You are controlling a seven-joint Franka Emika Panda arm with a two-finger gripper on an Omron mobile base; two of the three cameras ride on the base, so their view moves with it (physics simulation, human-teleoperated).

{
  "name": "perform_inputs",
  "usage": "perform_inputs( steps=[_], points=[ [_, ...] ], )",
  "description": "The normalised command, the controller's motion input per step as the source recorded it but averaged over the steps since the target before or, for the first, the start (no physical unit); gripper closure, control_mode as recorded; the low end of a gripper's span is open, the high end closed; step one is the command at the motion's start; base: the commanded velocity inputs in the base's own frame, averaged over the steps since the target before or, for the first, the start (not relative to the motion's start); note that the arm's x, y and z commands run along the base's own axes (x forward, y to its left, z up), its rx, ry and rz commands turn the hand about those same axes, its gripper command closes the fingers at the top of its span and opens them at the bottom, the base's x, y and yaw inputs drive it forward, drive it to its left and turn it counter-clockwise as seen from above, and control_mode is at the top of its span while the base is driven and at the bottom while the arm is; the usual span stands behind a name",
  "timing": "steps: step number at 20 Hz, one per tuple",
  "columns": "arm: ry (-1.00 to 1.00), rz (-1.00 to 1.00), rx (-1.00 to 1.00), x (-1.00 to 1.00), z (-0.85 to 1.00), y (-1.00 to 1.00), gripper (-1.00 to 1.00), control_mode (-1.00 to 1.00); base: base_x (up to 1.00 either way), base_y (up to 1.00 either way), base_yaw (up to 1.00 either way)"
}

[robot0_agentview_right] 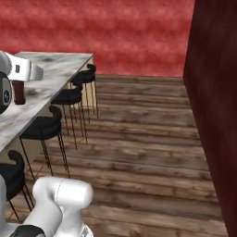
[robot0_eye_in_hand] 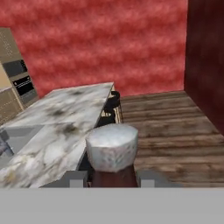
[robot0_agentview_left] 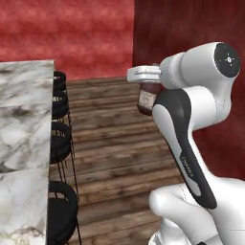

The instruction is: Move the ketchup and mayonnaise from the cabinet to the dining counter.

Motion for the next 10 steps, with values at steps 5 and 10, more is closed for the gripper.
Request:
perform_inputs(
  steps=[5,10],
  points=[
    [0.0,0.0,0.0,0.0,0.0,0.0,1.0,1.0,0.67,-0.16,0.37],
    [0.0,0.0,0.0,0.0,0.0,0.0,1.0,1.0,0.65,-0.26,0.27]
  ],
)
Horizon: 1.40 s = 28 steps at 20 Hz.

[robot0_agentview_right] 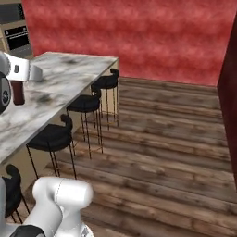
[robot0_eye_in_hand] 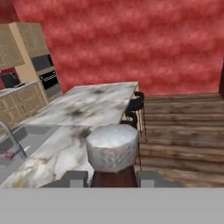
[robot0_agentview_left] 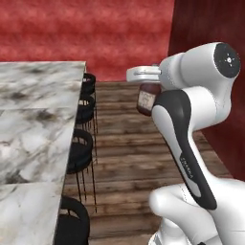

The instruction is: Move the ketchup and mayonnaise from the cabinet to the dining counter.

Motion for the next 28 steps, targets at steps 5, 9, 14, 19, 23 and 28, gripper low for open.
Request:
perform_inputs(
  steps=[5,9,14,19,23,28],
  points=[
    [0.0,0.0,0.0,0.0,0.0,0.0,1.0,1.0,0.63,-0.41,0.1],
    [0.0,0.0,0.0,0.0,0.0,0.0,1.0,1.0,0.55,-0.48,0.07],
    [0.0,0.0,0.0,0.0,0.0,0.0,1.0,1.0,0.48,-0.23,0.42],
    [0.0,0.0,0.0,0.0,0.0,0.0,1.0,1.0,0.44,-0.09,0.62],
    [0.0,0.0,0.0,0.0,0.0,0.0,1.0,1.0,0.44,-0.1,0.59],
    [0.0,0.0,0.0,0.0,0.0,0.0,1.0,1.0,0.44,-0.17,0.5]
  ],
)
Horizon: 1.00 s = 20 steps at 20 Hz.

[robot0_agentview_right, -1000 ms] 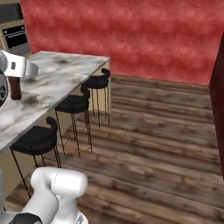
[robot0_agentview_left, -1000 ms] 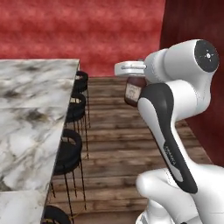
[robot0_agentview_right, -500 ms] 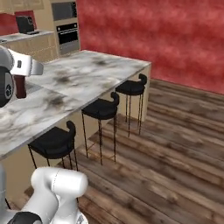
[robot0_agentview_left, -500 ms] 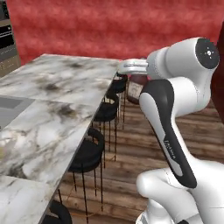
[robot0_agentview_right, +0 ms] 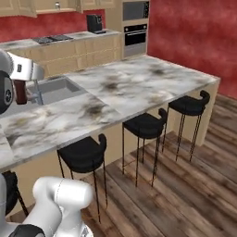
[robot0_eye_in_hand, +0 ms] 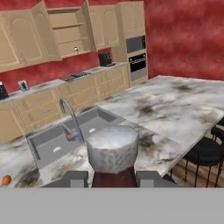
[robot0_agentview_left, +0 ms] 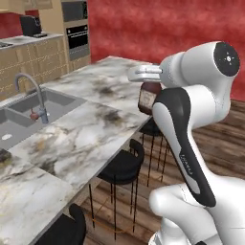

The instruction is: Move the ketchup and mayonnaise from the cabinet to the dining counter.

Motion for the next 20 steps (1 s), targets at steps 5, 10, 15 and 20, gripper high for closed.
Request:
perform_inputs(
  steps=[5,10,15,20],
  points=[
    [0.0,0.0,0.0,0.0,0.0,0.0,1.0,1.0,0.58,-0.19,0.35],
    [0.0,0.0,0.0,0.0,0.0,0.0,1.0,1.0,0.71,-0.09,0.31],
    [0.0,0.0,0.0,0.0,0.0,0.0,1.0,1.0,0.53,0.02,0.39],
    [0.0,0.0,0.0,0.0,0.0,0.0,1.0,1.0,0.27,0.08,0.56]
  ],
)
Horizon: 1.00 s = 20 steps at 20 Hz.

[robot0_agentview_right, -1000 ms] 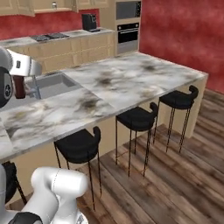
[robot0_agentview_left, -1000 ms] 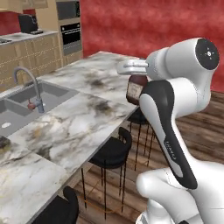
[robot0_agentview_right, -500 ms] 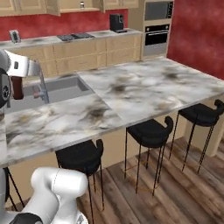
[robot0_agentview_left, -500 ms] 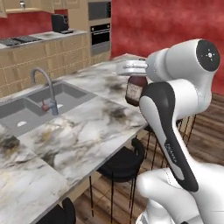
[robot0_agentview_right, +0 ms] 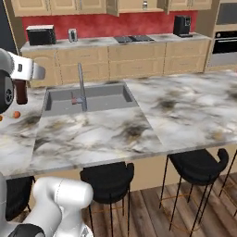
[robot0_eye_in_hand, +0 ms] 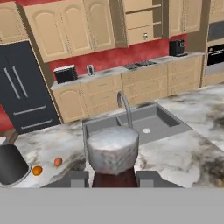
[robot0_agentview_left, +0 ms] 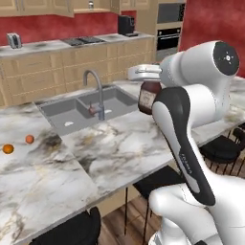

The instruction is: Move the ketchup and mayonnaise from the cabinet to the dining counter.

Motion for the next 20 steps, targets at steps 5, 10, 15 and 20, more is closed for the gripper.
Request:
perform_inputs(
  steps=[5,10,15,20],
  points=[
    [0.0,0.0,0.0,0.0,0.0,0.0,1.0,1.0,0.23,0.0,0.36],
    [0.0,0.0,0.0,0.0,0.0,0.0,1.0,1.0,0.27,-0.03,0.07],
    [0.0,0.0,0.0,0.0,0.0,0.0,1.0,1.0,0.48,-0.04,0.1],
    [0.0,0.0,0.0,0.0,0.0,0.0,1.0,1.0,0.05,0.0,0.01]
  ],
)
